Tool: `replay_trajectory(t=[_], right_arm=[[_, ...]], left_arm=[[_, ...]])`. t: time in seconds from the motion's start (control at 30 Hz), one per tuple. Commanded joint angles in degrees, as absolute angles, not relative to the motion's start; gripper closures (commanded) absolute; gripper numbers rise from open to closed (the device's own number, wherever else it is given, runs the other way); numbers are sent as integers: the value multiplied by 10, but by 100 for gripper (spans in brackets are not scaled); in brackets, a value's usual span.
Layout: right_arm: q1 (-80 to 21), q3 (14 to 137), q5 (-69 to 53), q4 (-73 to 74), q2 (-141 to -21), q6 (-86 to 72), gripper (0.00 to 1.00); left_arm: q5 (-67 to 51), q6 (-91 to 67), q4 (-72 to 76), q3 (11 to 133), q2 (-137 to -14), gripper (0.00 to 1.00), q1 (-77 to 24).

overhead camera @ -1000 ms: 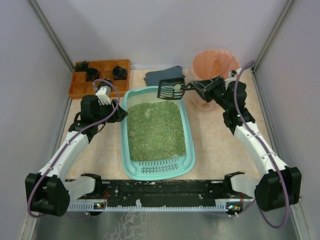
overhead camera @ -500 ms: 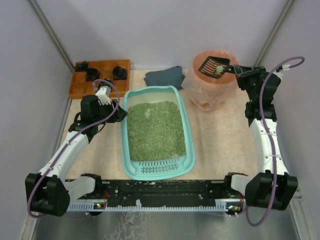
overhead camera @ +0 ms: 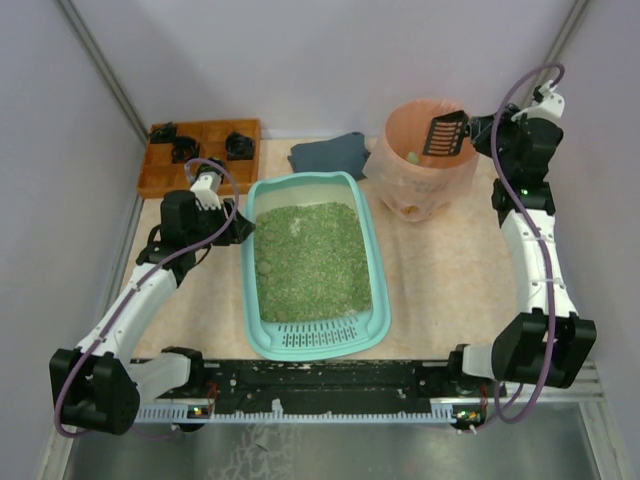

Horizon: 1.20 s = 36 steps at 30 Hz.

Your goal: Clean the litter box

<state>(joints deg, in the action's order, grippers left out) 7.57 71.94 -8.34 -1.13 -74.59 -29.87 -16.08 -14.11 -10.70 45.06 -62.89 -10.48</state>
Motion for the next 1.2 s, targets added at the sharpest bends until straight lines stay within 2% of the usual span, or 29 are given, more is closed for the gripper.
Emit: replay_trajectory(t=[0.0, 0.27, 0.7, 0.93, 1.17], right_arm=[[76, 770, -101, -24, -752, -210, 100], [76, 768, -102, -30, -746, -210, 100], [62, 778, -162, -36, -682, -314, 100], [-73, 781, -131, 25, -669, -294, 100], [-223, 748, -50, 85, -677, -274, 100]], left_arm=[[-166, -136, -105, 449, -624, 42, -101], [-165, -136, -105, 449, -626, 42, -100], [-172, -138, -103, 450, -629, 42, -100], [-178, -140, -102, 450, -633, 43, -100], [-181, -142, -102, 451, -634, 43, -100]])
